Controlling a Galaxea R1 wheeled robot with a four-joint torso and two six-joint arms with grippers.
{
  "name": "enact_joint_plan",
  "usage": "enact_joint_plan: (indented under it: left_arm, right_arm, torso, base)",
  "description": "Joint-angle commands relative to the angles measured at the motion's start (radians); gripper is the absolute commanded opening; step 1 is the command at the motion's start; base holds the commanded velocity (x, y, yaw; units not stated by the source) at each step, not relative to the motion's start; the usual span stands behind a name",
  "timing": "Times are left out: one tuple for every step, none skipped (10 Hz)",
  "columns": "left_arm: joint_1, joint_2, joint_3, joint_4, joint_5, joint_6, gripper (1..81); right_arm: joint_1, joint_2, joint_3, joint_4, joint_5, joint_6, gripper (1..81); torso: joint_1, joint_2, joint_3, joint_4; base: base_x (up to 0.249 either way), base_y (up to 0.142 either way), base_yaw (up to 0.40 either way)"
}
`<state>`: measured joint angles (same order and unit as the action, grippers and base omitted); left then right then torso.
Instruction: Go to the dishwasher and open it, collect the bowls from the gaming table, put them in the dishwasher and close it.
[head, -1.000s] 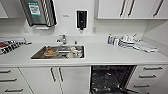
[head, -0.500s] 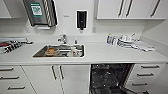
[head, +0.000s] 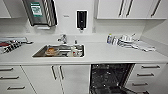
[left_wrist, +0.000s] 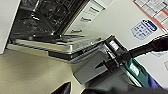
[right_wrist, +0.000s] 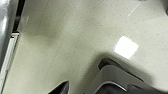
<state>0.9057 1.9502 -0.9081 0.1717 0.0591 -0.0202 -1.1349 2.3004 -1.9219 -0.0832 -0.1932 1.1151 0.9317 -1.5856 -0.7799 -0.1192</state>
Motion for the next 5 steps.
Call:
enact_joint_plan:
  left_arm:
    - [-0.005, 0.035, -0.099, 0.014, 0.016, 0.009, 81.1]
    - [0.041, 0.066, -0.182, 0.014, 0.01, 0.009, 81.1]
    - [0.095, 0.098, -0.277, 0.011, 0.005, 0.008, 81.1]
    - [0.15, 0.135, -0.382, 0.008, 0.001, 0.008, 81.1]
    - [0.192, 0.17, -0.484, -0.001, -0.002, 0.006, 81.1]
  right_arm:
    - [0.042, -0.083, 0.078, -0.026, -0.008, -0.237, 81.1]
    - [0.02, -0.065, 0.069, -0.029, 0.003, -0.346, 81.1]
    - [-0.001, -0.037, 0.049, -0.035, 0.005, -0.457, 81.1]
    - [-0.023, -0.008, 0.032, -0.044, 0.003, -0.556, 81.1]
    - [-0.047, 0.021, 0.017, -0.05, 0.003, -0.668, 81.1]
  torso:
    - [0.0, 0.0, 0.0, 0.0]
    - [0.0, 0.0, 0.0, 0.0]
    - [0.0, 0.0, 0.0, 0.0]
    - [0.0, 0.0, 0.0, 0.0]
    - [0.0, 0.0, 0.0, 0.0]
  base:
    - [0.0, 0.0, 0.0]
    - [0.0, 0.0, 0.0]
    - [0.0, 0.0, 0.0]
    - [0.0, 0.0, 0.0]
    - [0.0, 0.0, 0.0]
